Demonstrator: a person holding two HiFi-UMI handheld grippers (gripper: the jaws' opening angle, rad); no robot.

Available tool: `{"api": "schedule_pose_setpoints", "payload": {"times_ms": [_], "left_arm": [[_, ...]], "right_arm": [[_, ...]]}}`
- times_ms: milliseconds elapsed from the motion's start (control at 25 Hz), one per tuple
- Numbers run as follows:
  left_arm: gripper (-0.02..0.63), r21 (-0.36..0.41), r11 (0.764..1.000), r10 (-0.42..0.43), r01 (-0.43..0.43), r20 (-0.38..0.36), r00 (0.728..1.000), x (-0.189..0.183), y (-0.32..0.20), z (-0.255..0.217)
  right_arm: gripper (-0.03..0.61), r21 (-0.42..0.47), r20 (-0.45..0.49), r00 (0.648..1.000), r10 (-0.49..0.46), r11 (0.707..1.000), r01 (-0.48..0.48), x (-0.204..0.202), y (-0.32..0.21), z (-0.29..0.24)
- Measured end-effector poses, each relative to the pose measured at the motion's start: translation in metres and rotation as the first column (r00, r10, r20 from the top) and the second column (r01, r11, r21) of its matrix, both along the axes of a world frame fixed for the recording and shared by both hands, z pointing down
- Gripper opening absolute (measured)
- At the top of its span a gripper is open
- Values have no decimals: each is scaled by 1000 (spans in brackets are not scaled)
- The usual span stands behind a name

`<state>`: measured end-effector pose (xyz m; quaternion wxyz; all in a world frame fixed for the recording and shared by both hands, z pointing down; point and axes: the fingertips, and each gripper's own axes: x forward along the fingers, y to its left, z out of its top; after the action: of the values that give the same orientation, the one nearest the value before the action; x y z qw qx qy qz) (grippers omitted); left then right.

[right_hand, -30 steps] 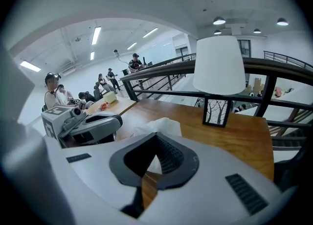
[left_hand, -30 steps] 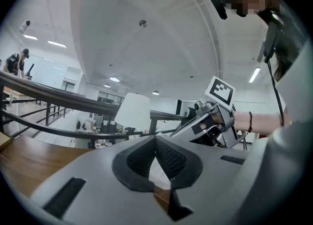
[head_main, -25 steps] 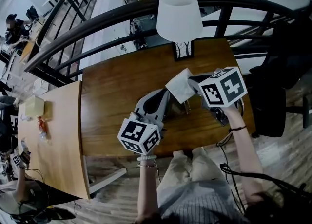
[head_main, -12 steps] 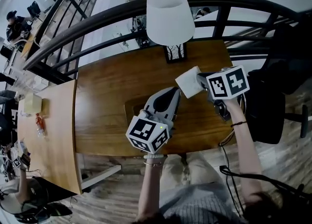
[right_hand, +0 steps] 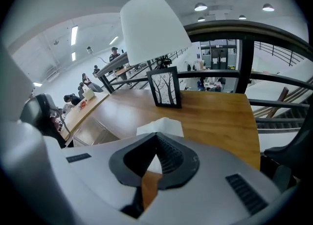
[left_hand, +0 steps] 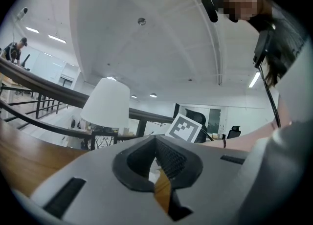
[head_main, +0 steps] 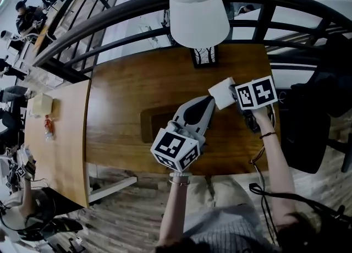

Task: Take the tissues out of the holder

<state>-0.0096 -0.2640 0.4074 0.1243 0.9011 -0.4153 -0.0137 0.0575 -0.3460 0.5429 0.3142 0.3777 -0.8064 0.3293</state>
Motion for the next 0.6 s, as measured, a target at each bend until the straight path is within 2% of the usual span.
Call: {"api": "schedule_pose_setpoints", "payload": {"times_ms": [280,440,600], "left_arm": [[8,-24,1000,-19,19,3,1000,5,-9,15],[8,-41,999,-21,21,8,1000,8,-14,20],[8,-53,999,-11,11,7,1000,10,-18,25]], "right_arm": [[11,-11,-31,999,-8,1000,8,0,-15,23],[12,-32,-19,1000,-10,999,9,0,-19,30],[12,-34,-74,997,-22,999,20,2,-19,41]]}}
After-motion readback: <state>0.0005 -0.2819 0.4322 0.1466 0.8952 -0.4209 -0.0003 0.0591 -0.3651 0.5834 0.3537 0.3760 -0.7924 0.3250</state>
